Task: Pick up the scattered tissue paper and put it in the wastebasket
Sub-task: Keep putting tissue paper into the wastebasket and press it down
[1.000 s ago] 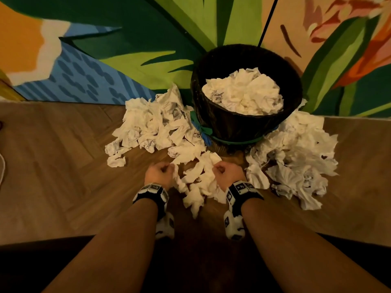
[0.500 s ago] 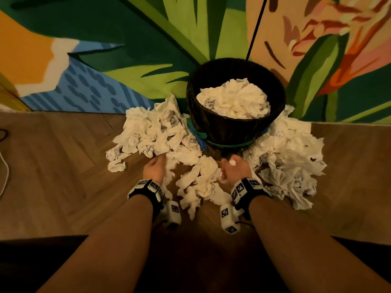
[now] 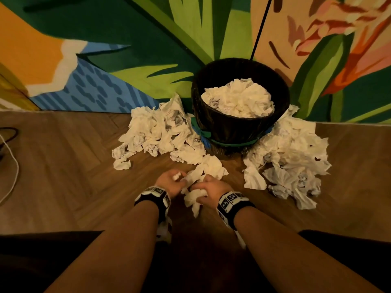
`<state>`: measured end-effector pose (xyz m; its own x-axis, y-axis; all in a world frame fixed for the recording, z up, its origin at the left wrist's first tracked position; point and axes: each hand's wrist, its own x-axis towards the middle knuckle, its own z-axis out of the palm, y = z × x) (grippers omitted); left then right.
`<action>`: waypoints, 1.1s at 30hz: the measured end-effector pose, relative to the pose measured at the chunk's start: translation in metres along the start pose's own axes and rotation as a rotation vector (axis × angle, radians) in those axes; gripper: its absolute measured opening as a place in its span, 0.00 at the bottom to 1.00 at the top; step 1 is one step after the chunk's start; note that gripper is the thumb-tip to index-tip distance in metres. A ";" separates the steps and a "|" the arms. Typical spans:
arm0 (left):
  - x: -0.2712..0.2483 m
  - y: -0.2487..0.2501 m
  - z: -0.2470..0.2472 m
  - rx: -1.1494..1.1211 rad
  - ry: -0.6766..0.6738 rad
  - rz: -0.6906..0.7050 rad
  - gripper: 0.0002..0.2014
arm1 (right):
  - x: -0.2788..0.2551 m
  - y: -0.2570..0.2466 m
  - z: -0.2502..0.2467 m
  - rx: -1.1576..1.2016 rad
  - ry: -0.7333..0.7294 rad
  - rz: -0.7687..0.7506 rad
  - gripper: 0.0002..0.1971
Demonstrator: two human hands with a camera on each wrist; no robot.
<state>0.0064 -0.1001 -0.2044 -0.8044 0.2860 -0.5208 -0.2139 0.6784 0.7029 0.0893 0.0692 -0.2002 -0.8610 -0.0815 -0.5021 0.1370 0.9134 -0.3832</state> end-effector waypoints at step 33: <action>-0.006 -0.016 0.045 0.723 -0.293 0.138 0.31 | 0.006 0.037 -0.028 0.996 0.602 0.433 0.25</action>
<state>0.0392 -0.0820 -0.2341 -0.5968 0.4982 -0.6290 0.3717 0.8663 0.3336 0.0748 0.1136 -0.1954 -0.7041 0.5874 -0.3990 0.5512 0.0978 -0.8286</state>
